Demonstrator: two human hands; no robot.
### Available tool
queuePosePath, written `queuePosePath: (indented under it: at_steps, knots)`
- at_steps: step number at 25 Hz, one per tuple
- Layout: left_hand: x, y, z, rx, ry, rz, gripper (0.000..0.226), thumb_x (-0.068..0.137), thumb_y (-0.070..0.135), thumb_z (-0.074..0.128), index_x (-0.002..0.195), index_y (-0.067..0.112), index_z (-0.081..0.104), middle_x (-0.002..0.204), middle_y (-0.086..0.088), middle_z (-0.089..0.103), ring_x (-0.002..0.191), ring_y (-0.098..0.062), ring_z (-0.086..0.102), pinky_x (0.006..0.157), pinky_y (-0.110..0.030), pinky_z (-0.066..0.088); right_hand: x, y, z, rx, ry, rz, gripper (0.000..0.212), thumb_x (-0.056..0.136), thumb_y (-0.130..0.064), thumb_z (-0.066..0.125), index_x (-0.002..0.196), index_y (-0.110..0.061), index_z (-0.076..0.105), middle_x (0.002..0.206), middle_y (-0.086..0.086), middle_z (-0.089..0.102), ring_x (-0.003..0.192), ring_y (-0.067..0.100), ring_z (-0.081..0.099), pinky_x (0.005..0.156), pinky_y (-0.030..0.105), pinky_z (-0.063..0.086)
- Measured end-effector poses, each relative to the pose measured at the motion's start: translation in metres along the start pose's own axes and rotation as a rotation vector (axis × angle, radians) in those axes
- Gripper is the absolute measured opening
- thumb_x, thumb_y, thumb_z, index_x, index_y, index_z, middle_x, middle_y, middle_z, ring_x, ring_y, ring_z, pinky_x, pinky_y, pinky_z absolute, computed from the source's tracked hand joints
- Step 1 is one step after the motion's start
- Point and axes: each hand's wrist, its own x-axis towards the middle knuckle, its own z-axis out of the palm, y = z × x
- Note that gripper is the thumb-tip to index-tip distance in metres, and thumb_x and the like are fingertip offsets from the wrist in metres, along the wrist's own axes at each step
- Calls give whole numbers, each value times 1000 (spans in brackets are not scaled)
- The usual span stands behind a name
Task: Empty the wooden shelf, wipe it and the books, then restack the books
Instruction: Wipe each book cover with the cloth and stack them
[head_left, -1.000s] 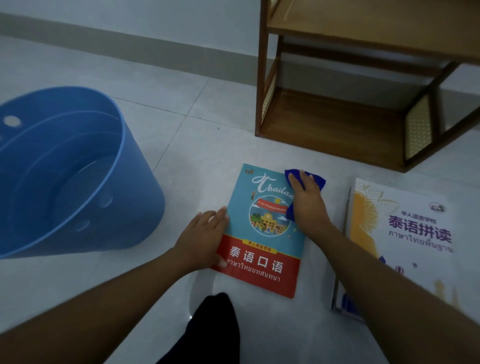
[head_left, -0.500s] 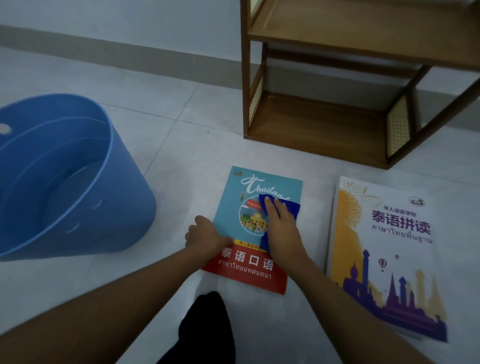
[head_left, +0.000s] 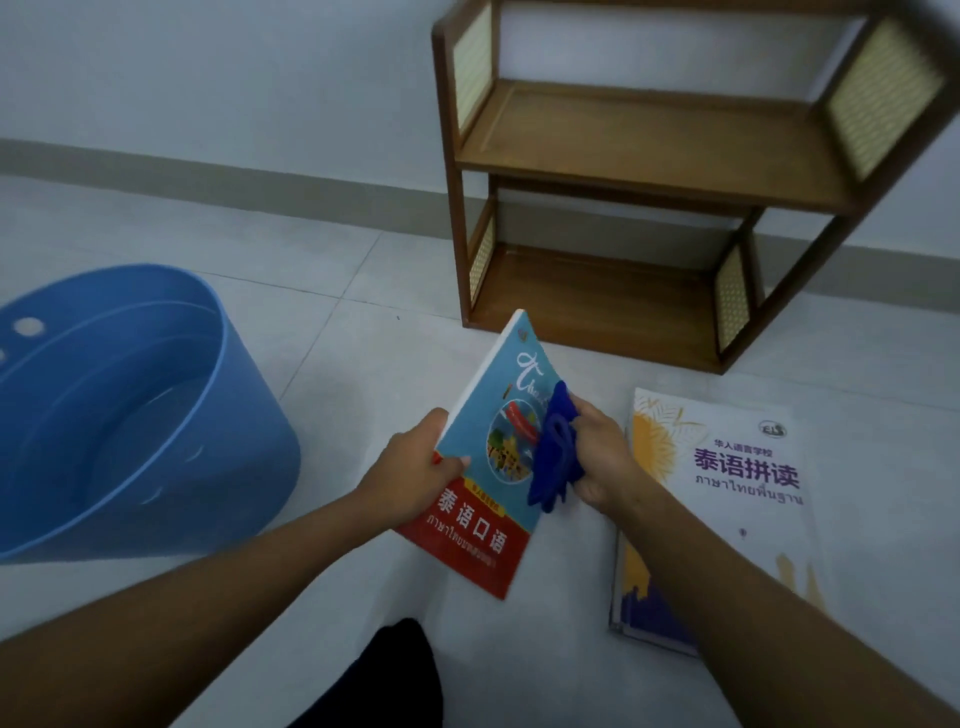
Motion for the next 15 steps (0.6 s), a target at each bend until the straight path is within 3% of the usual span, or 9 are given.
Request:
queuePosePath:
  at_steps: [4, 7, 9, 12, 14, 15]
  knots:
    - [-7, 45, -25, 281, 7, 125, 30, 96, 37, 50, 121, 26, 36, 118, -4, 61, 76, -14, 64, 56, -16, 52, -34, -52, 13, 353, 56, 21, 24, 96, -27, 54, 108, -9, 64, 97, 17, 72, 88, 28, 70, 67, 43, 60]
    - [-19, 88, -46, 362, 86, 203, 34, 97, 37, 46, 127, 26, 34, 121, -4, 59, 75, -12, 60, 56, -11, 46, -62, -92, 27, 479, 42, -55, 30, 97, -28, 52, 120, -9, 58, 106, 18, 68, 95, 29, 67, 78, 46, 59]
    - [-33, 118, -60, 408, 146, 271, 34, 98, 37, 43, 129, 25, 34, 125, -3, 59, 79, -11, 58, 60, -13, 46, -87, -126, 38, 457, -4, -120, 39, 97, -36, 48, 126, -10, 53, 115, 18, 62, 104, 32, 62, 86, 50, 54]
    - [-60, 166, -77, 507, 250, 412, 38, 97, 39, 42, 131, 24, 36, 125, -3, 60, 84, -13, 59, 67, -18, 49, -140, -184, 59, 229, -89, -207, 62, 85, -62, 52, 121, -11, 47, 118, 16, 56, 104, 34, 57, 83, 49, 51]
    - [-78, 196, -87, 565, 324, 507, 42, 95, 42, 45, 132, 23, 37, 123, -3, 61, 85, -13, 61, 71, -21, 53, -176, -217, 72, 38, -78, -268, 65, 78, -60, 63, 115, -8, 48, 116, 13, 56, 105, 33, 57, 85, 48, 52]
    - [-85, 211, -90, 576, 353, 542, 44, 95, 42, 46, 133, 22, 36, 124, -3, 60, 89, -14, 63, 73, -22, 53, -190, -231, 76, -5, -34, -309, 56, 79, -52, 69, 108, -8, 50, 110, 11, 57, 103, 32, 58, 87, 48, 52]
